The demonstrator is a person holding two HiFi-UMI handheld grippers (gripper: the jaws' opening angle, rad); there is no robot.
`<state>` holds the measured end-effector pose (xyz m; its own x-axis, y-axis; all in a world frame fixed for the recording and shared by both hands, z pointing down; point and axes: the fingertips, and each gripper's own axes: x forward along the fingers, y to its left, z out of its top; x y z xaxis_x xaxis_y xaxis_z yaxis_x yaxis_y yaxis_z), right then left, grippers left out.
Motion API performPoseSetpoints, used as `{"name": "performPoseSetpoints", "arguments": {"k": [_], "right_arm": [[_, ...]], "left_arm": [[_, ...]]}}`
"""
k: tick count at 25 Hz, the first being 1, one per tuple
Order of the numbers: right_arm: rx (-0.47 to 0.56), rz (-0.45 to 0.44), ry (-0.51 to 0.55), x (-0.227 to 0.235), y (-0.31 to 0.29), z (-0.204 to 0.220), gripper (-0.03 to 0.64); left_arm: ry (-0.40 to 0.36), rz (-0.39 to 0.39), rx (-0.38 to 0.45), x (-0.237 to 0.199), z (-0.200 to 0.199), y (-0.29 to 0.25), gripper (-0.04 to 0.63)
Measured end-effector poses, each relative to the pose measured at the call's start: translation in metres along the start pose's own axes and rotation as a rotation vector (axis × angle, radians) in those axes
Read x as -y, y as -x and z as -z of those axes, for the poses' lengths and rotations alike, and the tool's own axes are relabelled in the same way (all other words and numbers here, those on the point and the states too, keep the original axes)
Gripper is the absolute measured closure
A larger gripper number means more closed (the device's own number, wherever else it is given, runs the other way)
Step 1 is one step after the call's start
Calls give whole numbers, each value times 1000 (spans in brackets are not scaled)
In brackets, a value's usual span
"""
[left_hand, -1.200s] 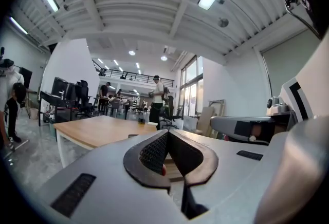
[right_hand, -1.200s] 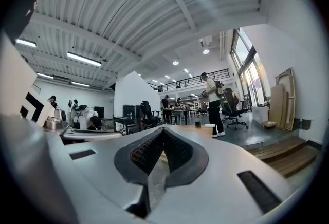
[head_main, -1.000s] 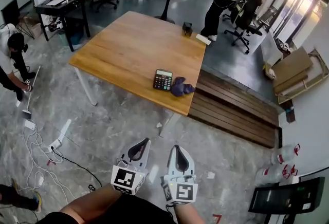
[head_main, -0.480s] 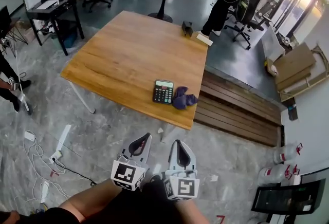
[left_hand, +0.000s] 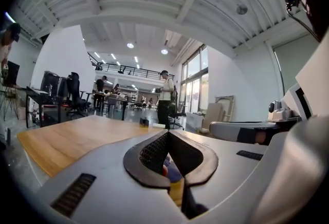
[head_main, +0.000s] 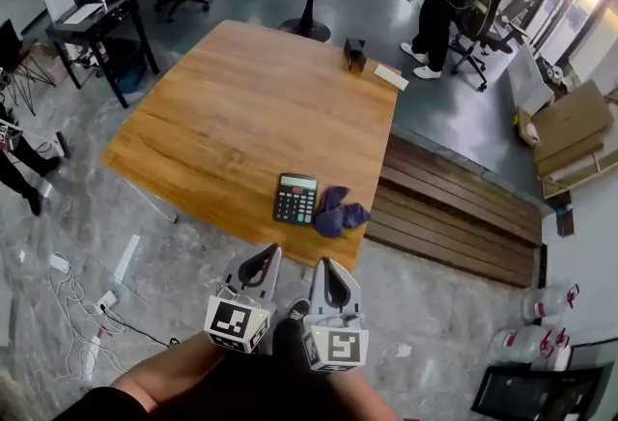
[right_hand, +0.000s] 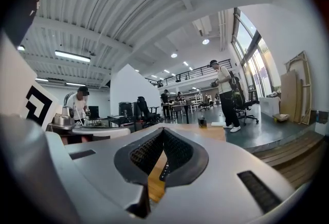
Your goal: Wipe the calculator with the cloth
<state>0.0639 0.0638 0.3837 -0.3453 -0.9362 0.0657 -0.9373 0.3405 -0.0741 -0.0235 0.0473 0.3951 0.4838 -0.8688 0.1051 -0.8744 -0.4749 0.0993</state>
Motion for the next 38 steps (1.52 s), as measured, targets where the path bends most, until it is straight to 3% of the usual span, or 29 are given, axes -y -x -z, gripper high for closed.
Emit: {"name": "performPoseSetpoints", "arguments": {"k": [7,16,28,38], "right_arm": [[-27,-54,-22,57,-73,7,601],[-103,-76,-60,82,-126,37,601],[-252,-3,-62,92,-197,124,601],[-400,20,-54,95,-232,203,601]], "left_arm": [[-5,-37,-39,-10,5,-92,589],[21,-84,-114,-42,35,-134,589],[70,-26,-249,-103,130,-187,589],[85,31,-334,-120,188,-214,589]]}}
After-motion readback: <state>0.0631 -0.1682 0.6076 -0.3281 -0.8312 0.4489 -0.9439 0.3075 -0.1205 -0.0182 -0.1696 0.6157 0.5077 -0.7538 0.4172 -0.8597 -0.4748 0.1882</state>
